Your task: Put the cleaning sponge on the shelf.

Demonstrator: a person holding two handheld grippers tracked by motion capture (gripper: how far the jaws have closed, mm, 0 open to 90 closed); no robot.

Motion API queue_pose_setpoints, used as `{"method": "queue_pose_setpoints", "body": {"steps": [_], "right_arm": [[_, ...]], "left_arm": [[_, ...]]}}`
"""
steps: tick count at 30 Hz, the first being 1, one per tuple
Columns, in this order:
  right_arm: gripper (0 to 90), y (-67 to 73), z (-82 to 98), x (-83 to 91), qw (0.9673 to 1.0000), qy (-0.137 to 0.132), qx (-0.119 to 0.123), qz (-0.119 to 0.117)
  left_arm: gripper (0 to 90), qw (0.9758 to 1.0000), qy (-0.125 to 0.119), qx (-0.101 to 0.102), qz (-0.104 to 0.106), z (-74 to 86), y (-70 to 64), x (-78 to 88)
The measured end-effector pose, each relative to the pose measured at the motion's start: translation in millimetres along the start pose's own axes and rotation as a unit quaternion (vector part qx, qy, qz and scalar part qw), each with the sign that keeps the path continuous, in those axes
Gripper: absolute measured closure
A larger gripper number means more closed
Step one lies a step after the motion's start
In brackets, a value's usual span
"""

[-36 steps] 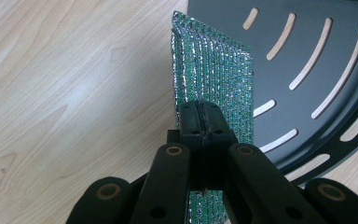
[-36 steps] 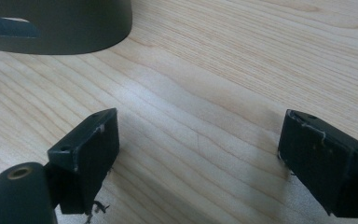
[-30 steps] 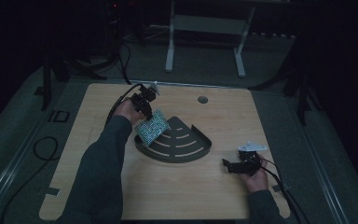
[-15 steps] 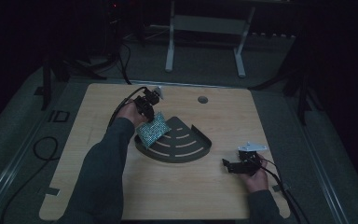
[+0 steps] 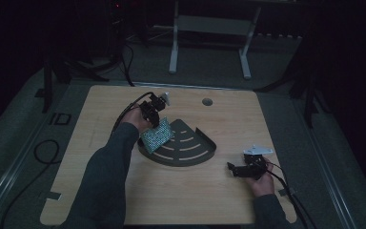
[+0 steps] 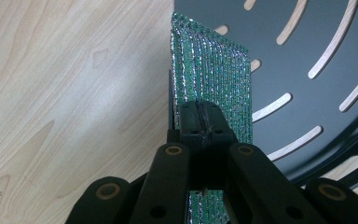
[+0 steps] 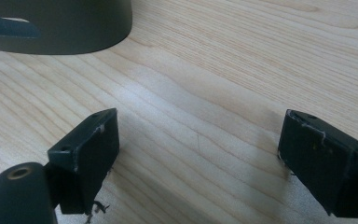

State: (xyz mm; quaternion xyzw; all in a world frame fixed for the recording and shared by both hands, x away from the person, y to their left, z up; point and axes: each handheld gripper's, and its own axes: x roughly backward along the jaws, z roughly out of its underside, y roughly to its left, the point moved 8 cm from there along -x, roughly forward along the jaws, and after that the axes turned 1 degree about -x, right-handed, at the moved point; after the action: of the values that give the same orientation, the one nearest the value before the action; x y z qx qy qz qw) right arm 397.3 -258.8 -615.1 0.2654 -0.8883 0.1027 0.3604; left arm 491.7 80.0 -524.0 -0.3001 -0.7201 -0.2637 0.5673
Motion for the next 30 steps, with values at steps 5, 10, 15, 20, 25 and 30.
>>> {"method": "queue_pose_setpoints", "body": {"steps": [5, 10, 15, 20, 25, 30], "right_arm": [[12.0, 0.0, 0.0, 0.0, 1.0, 0.0, 0.0, 0.0], [12.0, 0.0, 0.0, 0.0, 1.0, 0.0, 0.0, 0.0], [12.0, 0.0, 0.0, 0.0, 1.0, 0.0, 0.0, 0.0], [12.0, 0.0, 0.0, 0.0, 1.0, 0.0, 0.0, 0.0], [12.0, 0.0, 0.0, 0.0, 1.0, 0.0, 0.0, 0.0], [12.0, 0.0, 0.0, 0.0, 1.0, 0.0, 0.0, 0.0]], "left_arm": [[89.6, 1.0, 0.001, -0.006, -0.003, 1.8, -2.2, -2.3], [89.5, 0.9999, 0.005, -0.011, -0.004, 2.9, -4.7, -5.8], [89.5, 0.9998, 0.005, -0.018, -0.007, 3.1, -7.0, -8.8], [89.5, 0.9998, 0.009, -0.016, -0.008, 4.2, -7.1, -10.9], [89.4, 0.9997, 0.011, -0.015, -0.012, 4.9, -6.1, -12.2], [89.3, 0.9996, 0.017, -0.017, -0.014, 5.3, -5.4, -15.7]]}}
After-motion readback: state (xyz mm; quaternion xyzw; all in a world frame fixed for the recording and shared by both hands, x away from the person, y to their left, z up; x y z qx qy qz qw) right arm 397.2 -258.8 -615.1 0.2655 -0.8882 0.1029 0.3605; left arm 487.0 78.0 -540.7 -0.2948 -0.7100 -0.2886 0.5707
